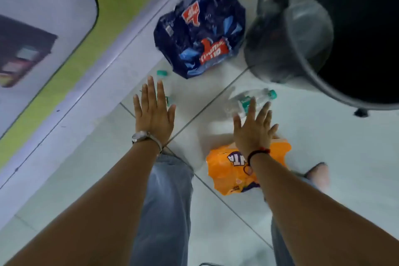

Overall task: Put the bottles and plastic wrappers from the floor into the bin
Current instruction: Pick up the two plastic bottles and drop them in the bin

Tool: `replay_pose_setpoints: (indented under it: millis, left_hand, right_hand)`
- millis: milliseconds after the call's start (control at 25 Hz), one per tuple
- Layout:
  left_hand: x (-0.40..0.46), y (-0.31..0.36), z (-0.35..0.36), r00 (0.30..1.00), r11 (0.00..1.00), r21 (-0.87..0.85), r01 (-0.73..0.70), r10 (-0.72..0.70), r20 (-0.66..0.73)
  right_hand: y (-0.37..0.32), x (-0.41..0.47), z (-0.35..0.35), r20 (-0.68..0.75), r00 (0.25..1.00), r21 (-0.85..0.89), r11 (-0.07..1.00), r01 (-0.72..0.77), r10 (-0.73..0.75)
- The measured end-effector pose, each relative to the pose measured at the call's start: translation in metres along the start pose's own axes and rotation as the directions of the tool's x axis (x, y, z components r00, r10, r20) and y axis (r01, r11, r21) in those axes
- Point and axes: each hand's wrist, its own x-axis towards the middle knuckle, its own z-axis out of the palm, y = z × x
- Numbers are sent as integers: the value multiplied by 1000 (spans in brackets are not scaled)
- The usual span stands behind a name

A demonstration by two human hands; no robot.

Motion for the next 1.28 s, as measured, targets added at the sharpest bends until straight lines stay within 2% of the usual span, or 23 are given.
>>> replay_pose_setpoints:
  millis: [80,160,320,400,560,800,960,1120,1280]
  left_hand:
    - [16,-6,19,997,996,-41,80,-80,4]
    - [32,-15,36,985,982,-83,171,-168,42]
    - [56,-20,59,943,921,-210,329,-308,127]
    - [66,-16,67,927,887,-277,369,-331,176]
    - [65,1,63,916,859,-327,393,-336,217]
    - [23,30,25,948,874,-368,316,-274,164]
    - [-6,57,-26,959,860,-424,282,-268,93]
    - [-17,80,-100,975,864,-478,156,-212,-65]
    - [-18,108,-169,984,872,-489,-16,-74,-164]
  right_hand:
    - [-2,24,14,-12,976,164,963,-212,217]
    - [-7,48,24,45,921,377,847,-375,387]
    - [-14,75,31,108,876,596,675,-436,470]
    - [-14,82,32,57,882,602,689,-404,468]
    - [-15,65,39,-85,953,465,858,-220,290]
    - [-17,4,24,-139,989,331,943,-11,60]
    - [-17,-47,-23,-172,984,301,950,88,-36]
    - [-24,-93,-84,-213,961,289,928,237,-179]
    - [-39,-123,-151,-335,892,421,799,429,-303]
